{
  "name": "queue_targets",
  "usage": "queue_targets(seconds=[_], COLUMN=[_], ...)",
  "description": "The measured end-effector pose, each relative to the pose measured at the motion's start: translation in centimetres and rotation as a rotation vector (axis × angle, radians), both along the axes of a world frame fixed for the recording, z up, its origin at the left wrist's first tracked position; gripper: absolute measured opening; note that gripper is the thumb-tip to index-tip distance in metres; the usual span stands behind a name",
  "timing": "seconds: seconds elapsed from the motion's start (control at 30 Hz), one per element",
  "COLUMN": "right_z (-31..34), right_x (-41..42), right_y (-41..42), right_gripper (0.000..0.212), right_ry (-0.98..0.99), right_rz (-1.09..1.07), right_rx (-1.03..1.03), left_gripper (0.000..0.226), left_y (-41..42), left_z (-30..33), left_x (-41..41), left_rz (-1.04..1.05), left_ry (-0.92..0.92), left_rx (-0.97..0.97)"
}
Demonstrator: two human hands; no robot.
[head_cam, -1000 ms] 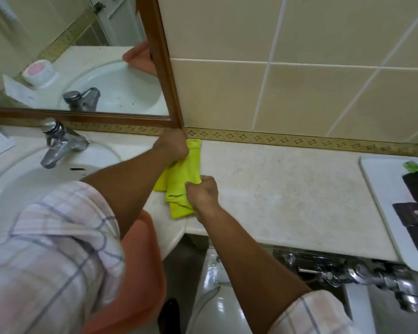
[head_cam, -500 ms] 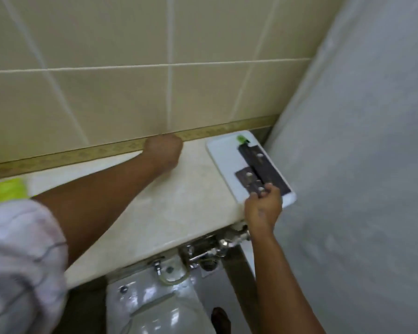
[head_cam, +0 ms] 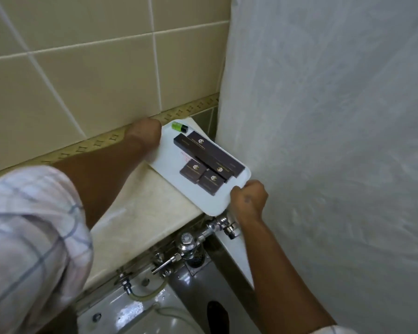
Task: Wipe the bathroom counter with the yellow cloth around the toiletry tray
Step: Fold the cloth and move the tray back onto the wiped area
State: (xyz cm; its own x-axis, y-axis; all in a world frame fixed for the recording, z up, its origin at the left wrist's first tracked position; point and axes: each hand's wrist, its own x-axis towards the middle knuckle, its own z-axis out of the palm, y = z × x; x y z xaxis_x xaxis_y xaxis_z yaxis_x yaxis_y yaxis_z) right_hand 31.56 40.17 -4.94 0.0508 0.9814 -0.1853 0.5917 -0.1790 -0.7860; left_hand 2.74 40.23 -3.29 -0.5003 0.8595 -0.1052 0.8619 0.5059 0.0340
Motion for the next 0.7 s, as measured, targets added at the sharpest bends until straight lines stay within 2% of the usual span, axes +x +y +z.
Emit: queue_targets(seconds=[0.17,0.3,0.43,0.53,0.7], right_z=[2.8,4.6,5.3,5.0,3.3], right_x=[-1.6,-6.7,-13.1,-18.3,-23.9], right_y=[0.8,-1.2,-4.1,-7.1,-10.0], right_gripper=[0.014,0.024,0.02,0.025,0.028], right_ry=[-0.132,-0.184,-0.228,-0.227,-0.247], right_rz=[0.19,0.335,0.542,0.685,0.783], right_rx=[0.02,0.046,0.087,0.097,0.104], left_gripper=[0.007,0.027,0.012,0.015,0.016], left_y=[-9.6,-19.7,-28.6,-34.5,-38.5], left_z=[2.2,3.3,3.1,2.5,1.1], left_x=[-1.6,-3.5,-4.1,-4.7,-6.6], left_rz=[0.189,0.418,0.627,0.769,0.878], left_ry=[-0.135,-0.233,-0.326,-0.34,-0.316], left_rx=[0.034,0.006,0.039,0.119,0.186])
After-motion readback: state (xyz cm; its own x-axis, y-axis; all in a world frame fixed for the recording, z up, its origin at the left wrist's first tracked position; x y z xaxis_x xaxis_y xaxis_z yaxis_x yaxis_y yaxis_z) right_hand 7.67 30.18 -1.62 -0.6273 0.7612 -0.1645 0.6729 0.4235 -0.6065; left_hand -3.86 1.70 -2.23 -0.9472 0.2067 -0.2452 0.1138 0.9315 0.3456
